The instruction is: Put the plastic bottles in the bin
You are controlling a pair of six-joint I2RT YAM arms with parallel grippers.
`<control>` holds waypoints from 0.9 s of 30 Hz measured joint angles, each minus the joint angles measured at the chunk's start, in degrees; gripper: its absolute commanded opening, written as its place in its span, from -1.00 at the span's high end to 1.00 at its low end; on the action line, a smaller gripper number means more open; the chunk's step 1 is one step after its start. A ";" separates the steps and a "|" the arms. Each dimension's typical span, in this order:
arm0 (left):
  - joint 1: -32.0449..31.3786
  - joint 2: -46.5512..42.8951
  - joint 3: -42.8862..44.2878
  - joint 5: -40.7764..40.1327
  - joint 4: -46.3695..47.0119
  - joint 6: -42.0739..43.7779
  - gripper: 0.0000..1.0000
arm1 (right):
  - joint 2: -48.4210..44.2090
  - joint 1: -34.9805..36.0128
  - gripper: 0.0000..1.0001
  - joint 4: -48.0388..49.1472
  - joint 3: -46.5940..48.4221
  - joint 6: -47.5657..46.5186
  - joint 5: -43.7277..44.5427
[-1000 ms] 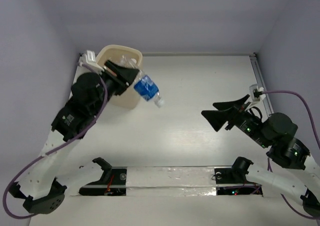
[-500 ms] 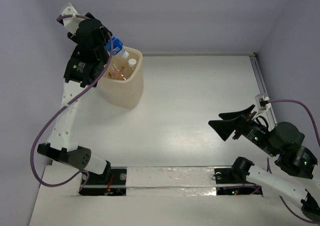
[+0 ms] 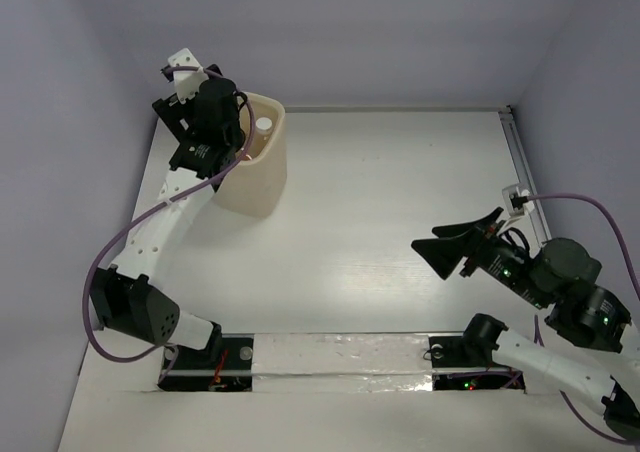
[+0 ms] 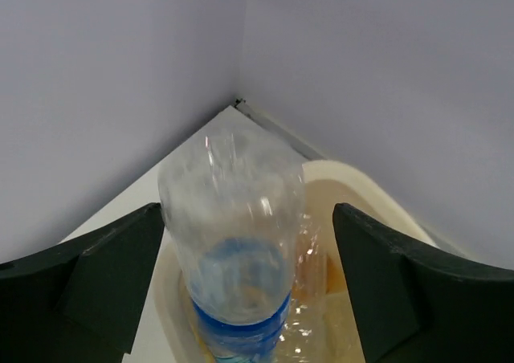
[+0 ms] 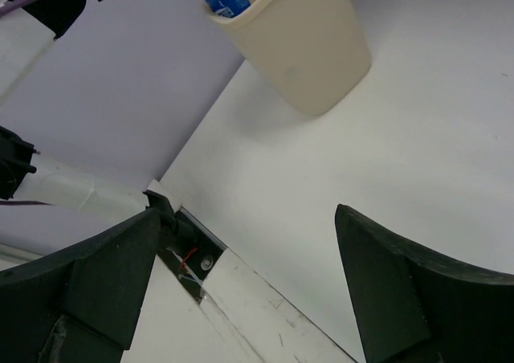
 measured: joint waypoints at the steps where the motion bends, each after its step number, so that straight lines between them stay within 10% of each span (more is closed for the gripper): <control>1: -0.17 -0.35 -1.31 0.22 0.22 -0.09 -0.78 | 0.57 0.00 -0.88 0.02 0.22 0.00 -0.20; 10: -7.06 -6.95 -0.52 6.08 -2.40 -3.58 -0.98 | 5.73 0.00 -0.77 2.27 0.85 -0.52 -2.08; 16: -9.68 -14.80 5.03 14.97 -7.72 -9.44 -0.98 | 8.48 0.00 0.91 3.32 4.26 -2.12 0.24; 20: -9.60 -25.24 1.90 22.60 -10.23 -13.42 -0.98 | 8.11 0.00 1.00 2.75 9.51 -3.19 6.01; 22: -9.62 -31.54 -1.01 25.99 -11.54 -15.08 -0.98 | 7.43 0.00 0.74 2.29 12.74 -3.72 10.05; 26: -9.60 -40.52 -2.49 29.53 -14.93 -18.12 -0.98 | 5.16 0.00 -0.99 0.98 19.15 -4.48 20.48; 27: -9.60 -42.23 -2.49 30.03 -15.63 -18.71 -0.98 | 4.42 0.00 -0.99 0.59 20.41 -4.35 23.26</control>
